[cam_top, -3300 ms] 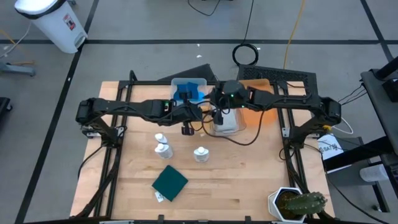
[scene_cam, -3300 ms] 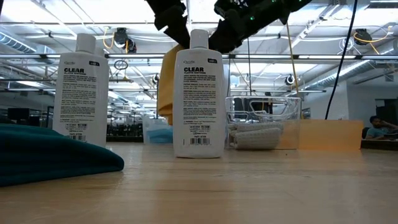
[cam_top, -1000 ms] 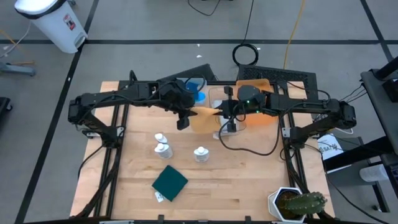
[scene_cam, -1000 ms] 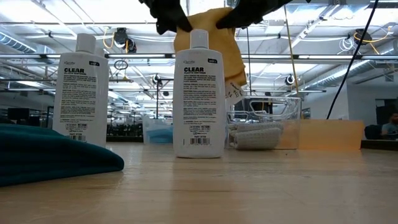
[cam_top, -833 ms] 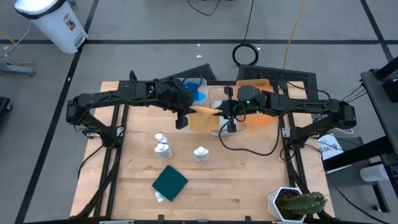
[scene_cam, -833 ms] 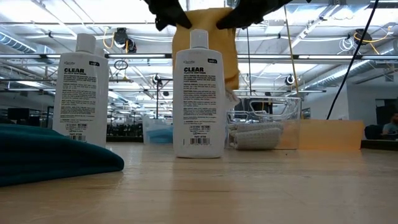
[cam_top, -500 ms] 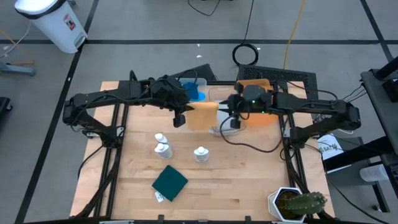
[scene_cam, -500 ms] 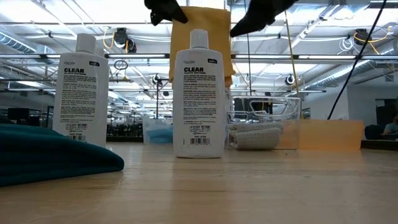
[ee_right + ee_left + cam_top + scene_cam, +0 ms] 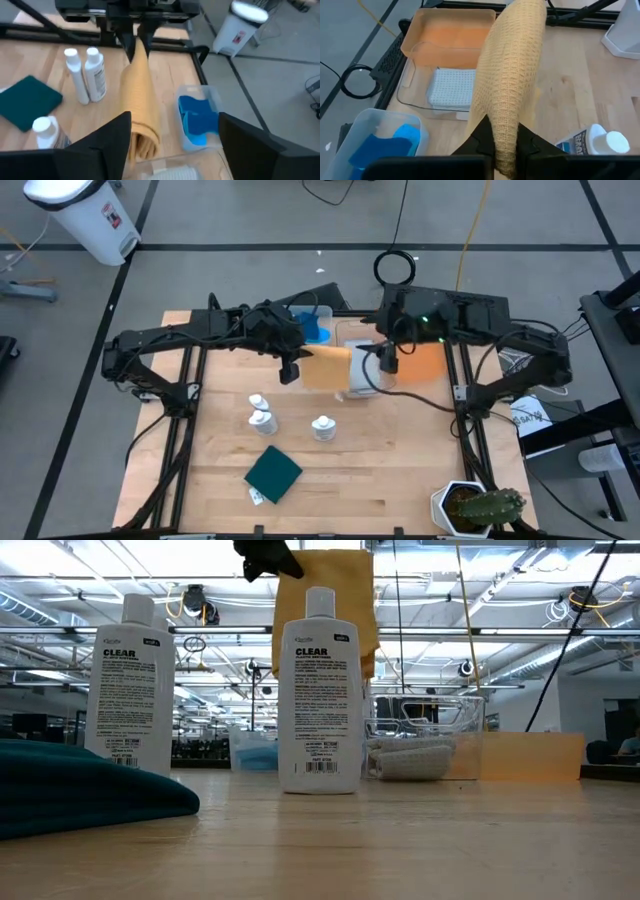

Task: Pick & Place Kitchen Items
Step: Put the yellow towel into the transparent bin

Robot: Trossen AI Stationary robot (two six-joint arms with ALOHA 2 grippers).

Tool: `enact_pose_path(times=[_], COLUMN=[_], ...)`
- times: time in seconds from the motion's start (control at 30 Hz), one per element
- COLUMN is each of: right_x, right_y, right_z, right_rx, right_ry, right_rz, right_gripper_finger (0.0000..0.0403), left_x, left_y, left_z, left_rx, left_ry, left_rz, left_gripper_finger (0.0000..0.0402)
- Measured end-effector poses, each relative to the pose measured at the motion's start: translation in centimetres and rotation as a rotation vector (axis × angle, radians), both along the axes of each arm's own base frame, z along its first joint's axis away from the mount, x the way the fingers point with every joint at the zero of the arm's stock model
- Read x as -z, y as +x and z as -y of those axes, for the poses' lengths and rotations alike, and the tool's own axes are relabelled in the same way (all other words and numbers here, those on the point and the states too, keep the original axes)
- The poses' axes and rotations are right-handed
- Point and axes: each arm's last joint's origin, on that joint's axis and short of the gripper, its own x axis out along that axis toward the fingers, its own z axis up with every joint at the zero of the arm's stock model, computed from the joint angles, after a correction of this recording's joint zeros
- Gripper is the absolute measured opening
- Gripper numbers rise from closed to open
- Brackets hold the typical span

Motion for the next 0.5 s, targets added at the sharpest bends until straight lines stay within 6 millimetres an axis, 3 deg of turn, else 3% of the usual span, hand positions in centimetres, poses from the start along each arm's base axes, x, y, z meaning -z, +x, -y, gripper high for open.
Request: enact_pose_path(times=[0.2, 0.5], right_x=[-2.0, 1.2], right_y=[3.4, 8.4], right_z=[1.2, 2.0], right_rx=[0.001, -0.092], right_ry=[-0.009, 0.068], right_rz=[-0.086, -0.235], right_gripper_finger=[0.0261, 0.0254], left_x=[0.0, 0.0], left_y=[0.0, 0.0], left_z=[0.0, 0.0], left_rx=[0.003, 0.002], left_ry=[0.002, -0.003], left_rz=[0.000, -0.002], left_gripper_finger=[0.0016, 0.0016])
